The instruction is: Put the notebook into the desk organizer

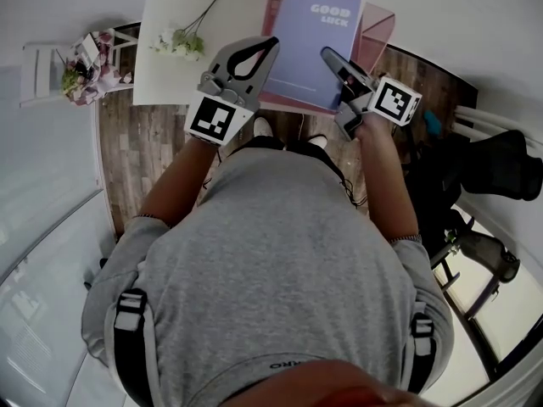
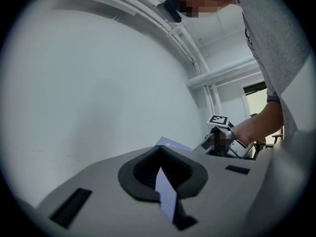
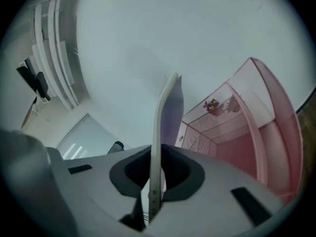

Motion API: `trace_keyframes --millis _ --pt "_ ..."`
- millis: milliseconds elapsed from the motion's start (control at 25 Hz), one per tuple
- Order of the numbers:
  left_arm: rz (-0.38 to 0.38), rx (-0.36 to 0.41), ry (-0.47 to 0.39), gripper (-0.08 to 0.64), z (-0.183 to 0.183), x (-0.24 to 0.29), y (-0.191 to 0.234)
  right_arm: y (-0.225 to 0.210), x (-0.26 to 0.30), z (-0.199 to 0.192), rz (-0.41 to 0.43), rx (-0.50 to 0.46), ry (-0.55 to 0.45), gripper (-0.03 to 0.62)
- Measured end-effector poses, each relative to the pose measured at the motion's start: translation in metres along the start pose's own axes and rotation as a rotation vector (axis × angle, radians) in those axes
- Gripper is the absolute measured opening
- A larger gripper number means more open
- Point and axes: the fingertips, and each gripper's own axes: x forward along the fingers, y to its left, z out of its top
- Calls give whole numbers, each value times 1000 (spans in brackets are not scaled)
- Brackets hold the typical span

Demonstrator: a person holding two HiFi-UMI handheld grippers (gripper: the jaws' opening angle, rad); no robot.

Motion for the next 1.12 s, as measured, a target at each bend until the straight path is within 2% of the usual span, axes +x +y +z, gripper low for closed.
trace_keyframes --millis 160,360,480,600,760,960,1120 --pt "5 -9 0 20 -1 1 3 -6 9 -3 2 42 26 41" --pt "10 -23 16 20 -7 1 7 -19 18 -2 -29 33 73 41" --pt "8 -19 16 20 -9 1 8 -31 19 -2 -102 11 106 48" --pt "4 -16 16 19 -10 1 8 -42 20 -2 -183 -48 141 56" --pt "7 -17 9 19 -6 0 8 -43 23 -1 -212 -118 164 61" --pt "3 -3 3 19 -6 0 8 -50 23 -3 -345 -304 207 92" --pt "-9 25 -5 20 -4 1 4 -53 23 -4 -402 -365 222 101"
